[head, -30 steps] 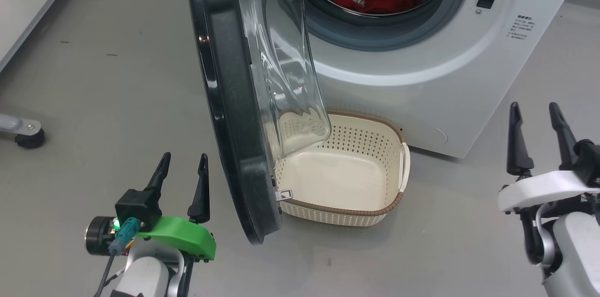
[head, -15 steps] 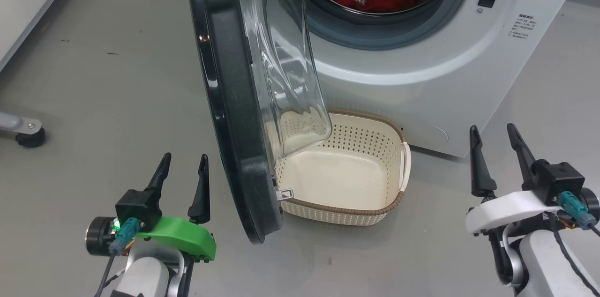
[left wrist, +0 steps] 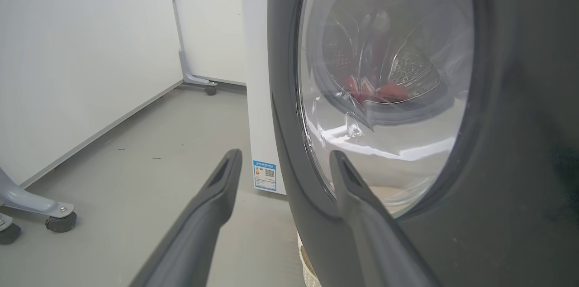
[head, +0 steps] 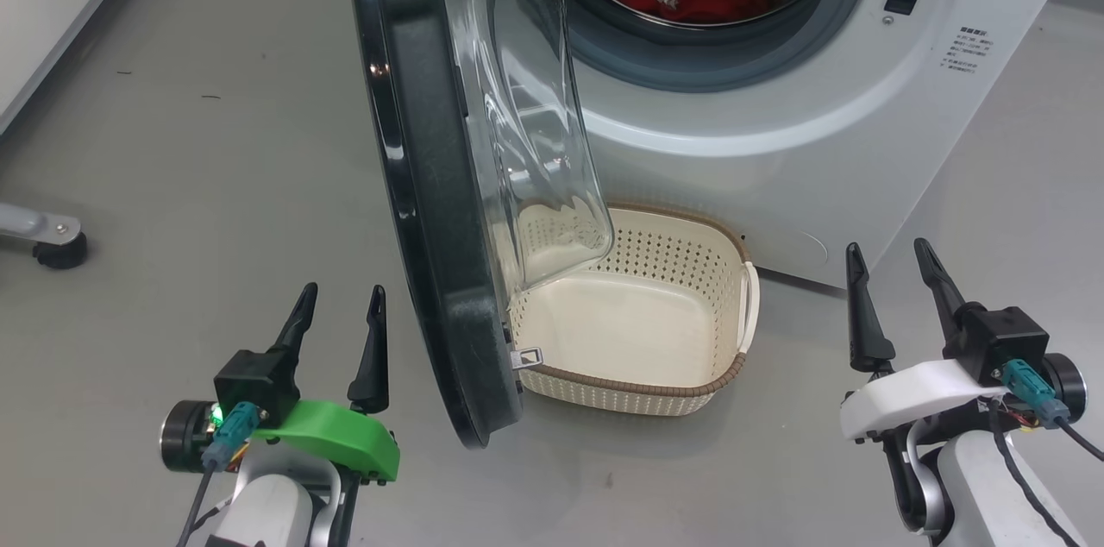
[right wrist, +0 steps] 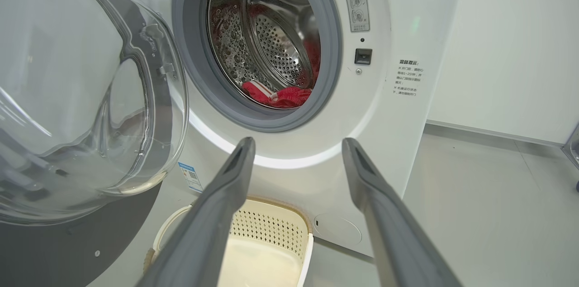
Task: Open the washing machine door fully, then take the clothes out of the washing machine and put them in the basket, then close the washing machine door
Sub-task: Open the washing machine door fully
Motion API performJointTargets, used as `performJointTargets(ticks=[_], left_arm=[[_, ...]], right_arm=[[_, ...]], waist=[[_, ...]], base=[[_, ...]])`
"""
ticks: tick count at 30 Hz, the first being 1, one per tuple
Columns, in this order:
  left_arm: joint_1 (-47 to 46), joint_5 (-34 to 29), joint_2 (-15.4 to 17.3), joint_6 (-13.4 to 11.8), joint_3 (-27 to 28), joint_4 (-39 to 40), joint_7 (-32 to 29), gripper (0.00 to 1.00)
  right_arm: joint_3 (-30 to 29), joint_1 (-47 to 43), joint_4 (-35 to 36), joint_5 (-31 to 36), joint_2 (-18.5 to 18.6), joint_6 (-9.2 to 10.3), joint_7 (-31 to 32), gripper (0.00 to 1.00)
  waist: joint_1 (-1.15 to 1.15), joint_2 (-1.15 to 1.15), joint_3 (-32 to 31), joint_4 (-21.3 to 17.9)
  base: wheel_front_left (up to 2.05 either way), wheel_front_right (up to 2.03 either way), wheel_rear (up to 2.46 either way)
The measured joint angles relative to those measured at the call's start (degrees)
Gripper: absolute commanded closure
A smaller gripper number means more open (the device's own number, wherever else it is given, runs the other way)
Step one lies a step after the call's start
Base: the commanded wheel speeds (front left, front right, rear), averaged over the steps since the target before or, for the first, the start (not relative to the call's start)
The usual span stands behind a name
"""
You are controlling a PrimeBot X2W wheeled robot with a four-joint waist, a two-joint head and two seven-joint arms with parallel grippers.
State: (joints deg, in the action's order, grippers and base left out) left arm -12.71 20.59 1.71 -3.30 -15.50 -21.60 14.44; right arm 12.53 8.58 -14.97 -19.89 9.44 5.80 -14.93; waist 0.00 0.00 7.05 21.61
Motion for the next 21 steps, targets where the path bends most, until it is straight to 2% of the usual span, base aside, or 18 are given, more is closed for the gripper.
performJointTargets(ticks=[6,7,8,9,11,21], left_arm=[[0.0,0.1,0.0,0.0,-0.1,-0.1,0.0,0.00],[0.0,0.1,0.0,0.0,-0.1,-0.1,0.0,0.11],[0.0,0.1,0.0,0.0,-0.1,-0.1,0.0,0.44],[0.0,0.1,0.0,0.0,-0.1,-0.1,0.0,0.58],[0.0,0.1,0.0,0.0,-0.2,-0.2,0.0,1.00],[0.1,0.6,0.0,-0.2,-0.3,-0.4,0.0,1.00]], right_arm=[[-0.7,0.0,-0.2,0.9,-0.6,-0.01,0.0,0.00],[-0.8,0.0,-0.2,1.0,-0.7,-0.02,0.0,0.00],[-0.8,0.0,-0.2,1.0,-0.7,-0.02,0.0,0.00],[-1.0,0.0,-0.2,1.0,-0.8,-0.02,0.0,0.00],[-1.2,0.0,-0.2,1.5,-1.0,-0.04,0.0,0.00],[-2.0,0.0,-0.4,2.5,-1.9,-0.63,0.0,0.00]], waist=[[0.00,0.00,-0.1,0.1],[0.00,0.00,-0.1,0.1],[0.00,0.00,-0.1,0.1],[0.00,0.00,-0.1,0.1],[0.00,0.00,-0.1,0.1],[0.00,0.00,-0.1,0.3]], base=[[0.00,0.00,0.00],[0.00,0.00,0.00],[0.00,0.00,0.00],[0.00,0.00,0.00],[0.00,0.00,0.00],[0.00,0.00,0.00]])
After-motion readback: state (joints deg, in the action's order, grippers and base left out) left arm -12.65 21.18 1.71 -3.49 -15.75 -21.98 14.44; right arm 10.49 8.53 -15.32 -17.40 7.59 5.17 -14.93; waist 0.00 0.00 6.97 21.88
